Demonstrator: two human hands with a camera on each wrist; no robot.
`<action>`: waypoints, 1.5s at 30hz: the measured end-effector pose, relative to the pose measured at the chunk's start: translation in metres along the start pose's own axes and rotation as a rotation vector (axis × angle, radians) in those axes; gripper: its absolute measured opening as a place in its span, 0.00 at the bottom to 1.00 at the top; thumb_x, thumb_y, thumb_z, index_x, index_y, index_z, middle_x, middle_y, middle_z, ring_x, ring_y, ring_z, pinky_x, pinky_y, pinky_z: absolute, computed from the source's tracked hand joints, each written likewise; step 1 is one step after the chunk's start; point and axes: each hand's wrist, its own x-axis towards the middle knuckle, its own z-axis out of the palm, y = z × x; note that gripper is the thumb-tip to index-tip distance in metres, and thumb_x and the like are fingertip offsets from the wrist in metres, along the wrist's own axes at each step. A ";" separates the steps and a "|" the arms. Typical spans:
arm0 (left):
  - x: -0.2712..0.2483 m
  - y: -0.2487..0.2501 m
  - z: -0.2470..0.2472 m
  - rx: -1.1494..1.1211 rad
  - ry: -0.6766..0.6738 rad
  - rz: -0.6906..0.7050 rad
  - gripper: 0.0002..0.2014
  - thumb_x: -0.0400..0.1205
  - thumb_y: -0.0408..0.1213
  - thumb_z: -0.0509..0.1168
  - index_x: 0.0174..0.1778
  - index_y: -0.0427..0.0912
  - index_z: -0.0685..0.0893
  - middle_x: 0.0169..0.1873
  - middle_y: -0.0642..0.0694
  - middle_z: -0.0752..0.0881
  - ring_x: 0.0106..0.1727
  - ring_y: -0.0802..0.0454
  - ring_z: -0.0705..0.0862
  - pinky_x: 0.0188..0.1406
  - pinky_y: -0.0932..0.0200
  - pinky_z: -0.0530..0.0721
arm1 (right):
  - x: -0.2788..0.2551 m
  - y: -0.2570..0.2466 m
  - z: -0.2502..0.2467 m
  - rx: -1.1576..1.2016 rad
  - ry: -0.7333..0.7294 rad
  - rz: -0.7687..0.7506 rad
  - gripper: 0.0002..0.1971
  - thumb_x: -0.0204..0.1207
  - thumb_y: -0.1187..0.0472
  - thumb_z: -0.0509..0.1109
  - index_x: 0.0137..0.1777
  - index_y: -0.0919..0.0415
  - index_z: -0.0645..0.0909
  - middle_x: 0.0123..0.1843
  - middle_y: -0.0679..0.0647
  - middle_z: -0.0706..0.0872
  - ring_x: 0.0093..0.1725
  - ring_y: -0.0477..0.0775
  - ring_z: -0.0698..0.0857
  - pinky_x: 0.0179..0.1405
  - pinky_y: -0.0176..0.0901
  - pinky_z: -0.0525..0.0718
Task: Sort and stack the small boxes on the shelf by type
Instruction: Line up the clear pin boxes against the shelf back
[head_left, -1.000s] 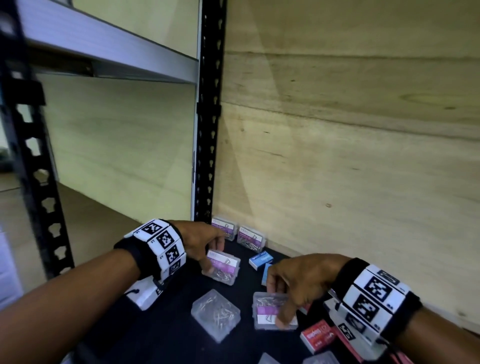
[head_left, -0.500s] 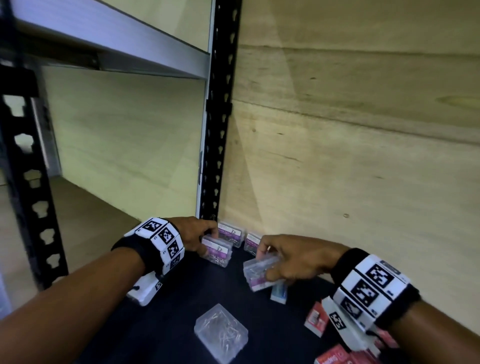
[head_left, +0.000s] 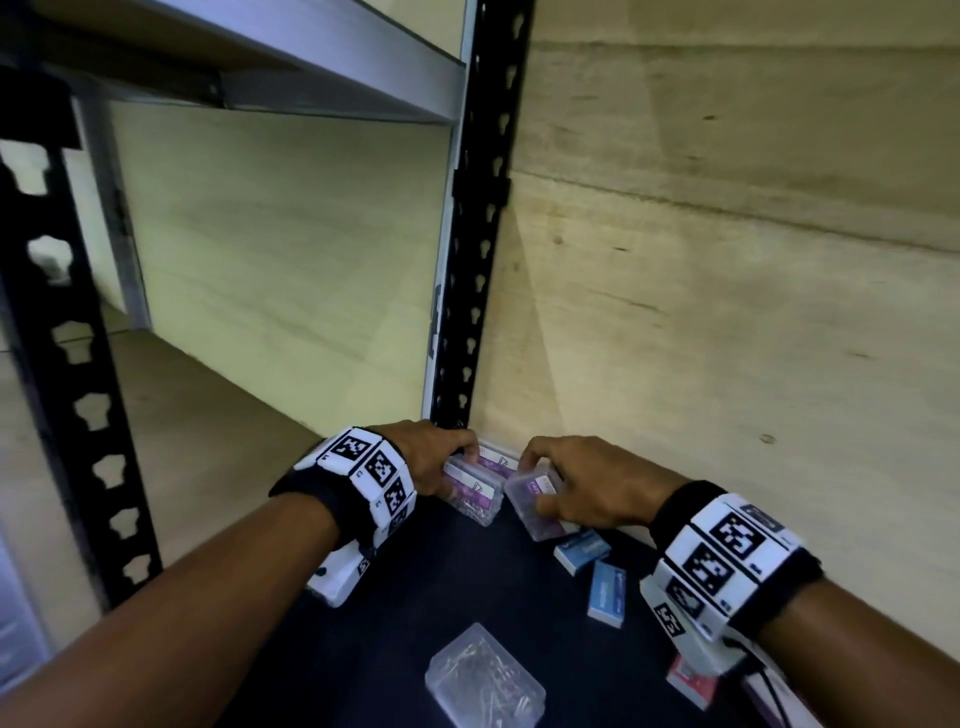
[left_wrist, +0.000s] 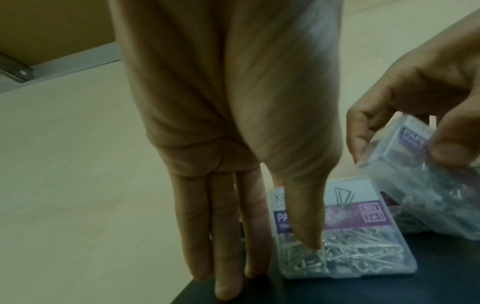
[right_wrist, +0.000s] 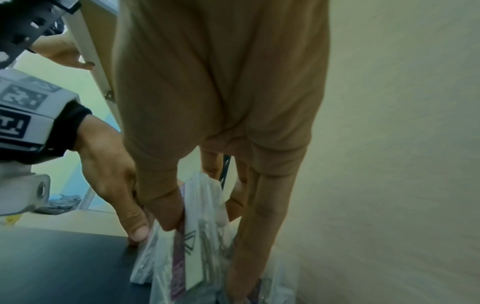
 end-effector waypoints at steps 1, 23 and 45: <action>0.000 0.000 0.000 -0.001 0.002 0.001 0.22 0.81 0.46 0.70 0.69 0.53 0.71 0.47 0.52 0.79 0.47 0.51 0.80 0.47 0.60 0.77 | 0.003 -0.001 0.001 -0.040 -0.011 -0.003 0.22 0.78 0.52 0.73 0.72 0.48 0.74 0.46 0.47 0.79 0.46 0.51 0.79 0.45 0.43 0.75; -0.008 0.009 0.000 -0.026 -0.011 -0.022 0.27 0.80 0.48 0.70 0.71 0.55 0.64 0.47 0.50 0.82 0.48 0.48 0.83 0.54 0.52 0.83 | 0.017 0.007 0.009 -0.146 0.012 0.063 0.29 0.74 0.51 0.78 0.74 0.52 0.76 0.66 0.55 0.84 0.60 0.58 0.84 0.56 0.46 0.83; -0.103 0.083 -0.003 -0.179 -0.259 0.092 0.22 0.70 0.55 0.78 0.58 0.56 0.85 0.57 0.54 0.86 0.58 0.58 0.84 0.60 0.64 0.79 | -0.142 0.048 -0.020 -0.180 -0.228 0.302 0.17 0.73 0.41 0.75 0.50 0.55 0.88 0.49 0.56 0.91 0.41 0.53 0.86 0.51 0.49 0.86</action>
